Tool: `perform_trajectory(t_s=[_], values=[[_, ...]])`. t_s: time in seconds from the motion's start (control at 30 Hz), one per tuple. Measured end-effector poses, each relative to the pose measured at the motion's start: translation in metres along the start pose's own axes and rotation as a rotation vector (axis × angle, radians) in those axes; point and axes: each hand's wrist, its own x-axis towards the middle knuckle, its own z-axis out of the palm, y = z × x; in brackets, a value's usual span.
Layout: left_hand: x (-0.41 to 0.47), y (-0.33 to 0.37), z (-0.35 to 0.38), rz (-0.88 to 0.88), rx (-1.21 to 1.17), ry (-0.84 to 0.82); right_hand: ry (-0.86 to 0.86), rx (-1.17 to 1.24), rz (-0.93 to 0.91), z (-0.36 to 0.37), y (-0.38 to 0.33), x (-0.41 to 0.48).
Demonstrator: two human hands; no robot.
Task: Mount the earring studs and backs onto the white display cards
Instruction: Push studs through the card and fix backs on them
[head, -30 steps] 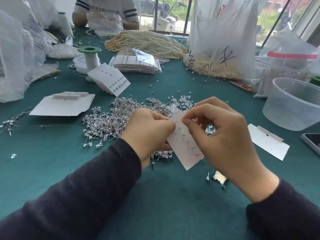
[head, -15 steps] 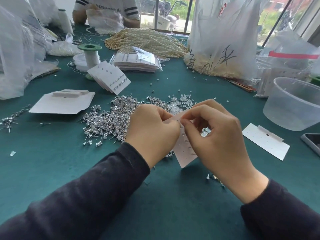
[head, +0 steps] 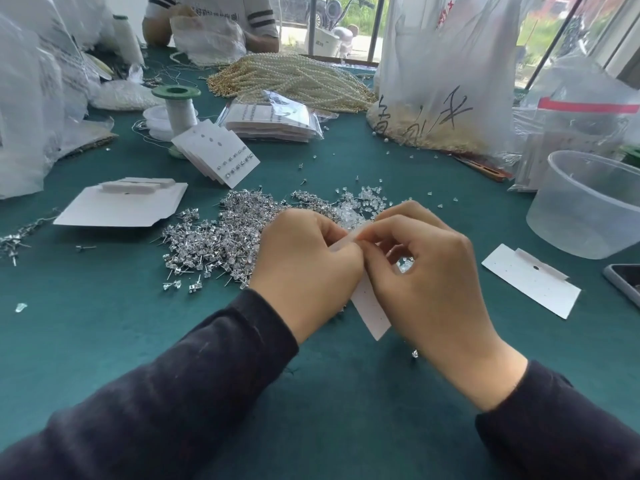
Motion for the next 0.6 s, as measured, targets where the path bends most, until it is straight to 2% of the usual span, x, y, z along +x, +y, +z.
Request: perform_trajectory(t_s=[0.23, 0.4, 0.6], values=[[0.0008, 0.0036, -0.0016, -0.046, -0.108, -0.070, 0.003, 0.061, 0.018, -0.0027, -0.0018, 0.0011], [0.0029, 0.0061, -0.0045, -0.115, -0.269, -0.097, 0.031, 0.116, 0.056, -0.0069, -0.0025, 0.0021], [0.0010, 0.0058, -0.0038, -0.019, -0.148, -0.041, 0.038, 0.087, 0.034, -0.0043, -0.0025, 0.0012]])
